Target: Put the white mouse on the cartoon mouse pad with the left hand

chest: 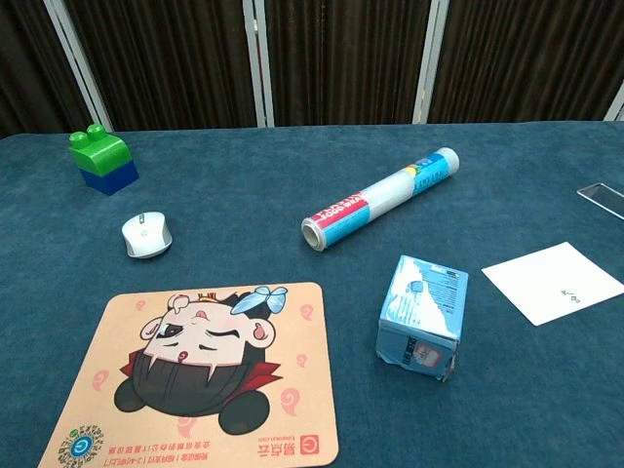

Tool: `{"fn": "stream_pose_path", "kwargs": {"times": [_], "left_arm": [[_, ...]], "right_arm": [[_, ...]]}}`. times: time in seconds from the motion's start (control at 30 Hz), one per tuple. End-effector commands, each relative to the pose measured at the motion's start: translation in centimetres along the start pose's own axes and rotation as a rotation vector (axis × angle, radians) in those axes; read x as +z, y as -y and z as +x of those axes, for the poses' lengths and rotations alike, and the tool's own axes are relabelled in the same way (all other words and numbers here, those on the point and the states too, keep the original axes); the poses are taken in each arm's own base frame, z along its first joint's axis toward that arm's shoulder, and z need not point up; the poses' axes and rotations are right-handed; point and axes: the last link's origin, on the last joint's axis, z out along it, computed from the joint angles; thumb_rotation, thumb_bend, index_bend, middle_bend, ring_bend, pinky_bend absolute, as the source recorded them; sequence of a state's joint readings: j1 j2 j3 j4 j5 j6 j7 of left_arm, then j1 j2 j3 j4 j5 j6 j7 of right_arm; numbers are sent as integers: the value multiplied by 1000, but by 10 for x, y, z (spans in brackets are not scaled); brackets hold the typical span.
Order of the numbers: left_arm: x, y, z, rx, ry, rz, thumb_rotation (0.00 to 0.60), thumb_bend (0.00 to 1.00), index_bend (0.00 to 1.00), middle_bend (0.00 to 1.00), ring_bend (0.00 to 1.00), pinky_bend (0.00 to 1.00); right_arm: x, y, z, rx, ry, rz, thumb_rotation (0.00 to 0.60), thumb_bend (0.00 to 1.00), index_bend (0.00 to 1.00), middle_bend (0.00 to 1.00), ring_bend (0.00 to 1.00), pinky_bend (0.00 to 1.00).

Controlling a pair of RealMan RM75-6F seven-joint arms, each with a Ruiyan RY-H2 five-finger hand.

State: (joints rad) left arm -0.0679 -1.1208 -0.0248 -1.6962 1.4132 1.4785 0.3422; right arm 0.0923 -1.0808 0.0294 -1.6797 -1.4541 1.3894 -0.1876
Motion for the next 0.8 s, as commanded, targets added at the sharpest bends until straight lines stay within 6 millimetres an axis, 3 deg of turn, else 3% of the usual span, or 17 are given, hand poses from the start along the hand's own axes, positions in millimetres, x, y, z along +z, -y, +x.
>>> {"fn": "stream_pose_path", "kwargs": {"times": [0.03, 0.8], "left_arm": [[0, 0, 0, 1, 0, 1, 600, 55, 0, 0, 0, 0], [-3, 2, 0, -1, 2, 15, 600, 55, 1, 0, 0, 0]], "right_arm": [[0, 0, 0, 0, 0, 2, 600, 133, 0, 0, 0, 0], [3, 2, -1, -2, 11, 12, 600, 133, 0, 0, 0, 0]]}}
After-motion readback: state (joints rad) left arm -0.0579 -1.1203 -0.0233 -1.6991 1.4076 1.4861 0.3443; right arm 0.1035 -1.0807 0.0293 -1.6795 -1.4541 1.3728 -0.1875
